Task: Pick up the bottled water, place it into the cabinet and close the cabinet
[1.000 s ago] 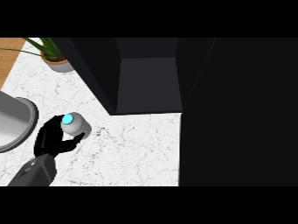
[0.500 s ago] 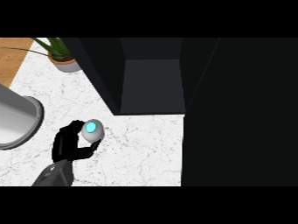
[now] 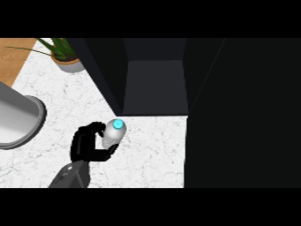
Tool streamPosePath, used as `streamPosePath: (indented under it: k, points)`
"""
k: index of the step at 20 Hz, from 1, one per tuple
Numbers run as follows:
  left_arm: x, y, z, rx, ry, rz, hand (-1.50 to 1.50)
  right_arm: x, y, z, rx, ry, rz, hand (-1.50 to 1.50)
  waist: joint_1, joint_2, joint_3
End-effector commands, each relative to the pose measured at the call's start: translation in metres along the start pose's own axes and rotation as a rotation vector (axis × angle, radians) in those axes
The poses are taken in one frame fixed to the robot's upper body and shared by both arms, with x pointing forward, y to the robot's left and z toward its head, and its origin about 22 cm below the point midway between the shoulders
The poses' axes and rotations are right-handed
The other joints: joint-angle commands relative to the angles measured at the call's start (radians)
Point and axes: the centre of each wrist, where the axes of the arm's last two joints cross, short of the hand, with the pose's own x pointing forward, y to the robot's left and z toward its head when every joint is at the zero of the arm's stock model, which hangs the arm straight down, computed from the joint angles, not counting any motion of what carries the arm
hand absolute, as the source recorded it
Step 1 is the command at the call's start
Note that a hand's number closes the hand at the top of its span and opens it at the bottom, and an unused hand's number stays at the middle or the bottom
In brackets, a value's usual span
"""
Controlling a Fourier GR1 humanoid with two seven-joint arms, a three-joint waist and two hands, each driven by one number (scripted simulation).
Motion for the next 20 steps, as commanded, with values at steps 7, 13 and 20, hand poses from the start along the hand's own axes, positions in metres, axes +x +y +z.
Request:
streamPosePath:
  k: [7,13,20]
  points:
    - [0.011,-0.056,-0.031,-0.097,0.013,0.046,1.50,0.021,-0.001,-0.004,0.005,-0.049,-0.028,-1.50,-0.005,-0.003,-0.002]
    - [0.048,-0.122,-0.074,-0.134,-0.058,-0.120,1.50,0.009,-0.001,-0.002,-0.004,-0.034,-0.037,-1.50,-0.016,0.000,-0.002]
    - [0.075,-0.173,-0.088,-0.117,-0.050,-0.166,1.50,0.008,0.001,-0.005,-0.011,-0.049,-0.022,-1.50,-0.032,0.001,-0.003]
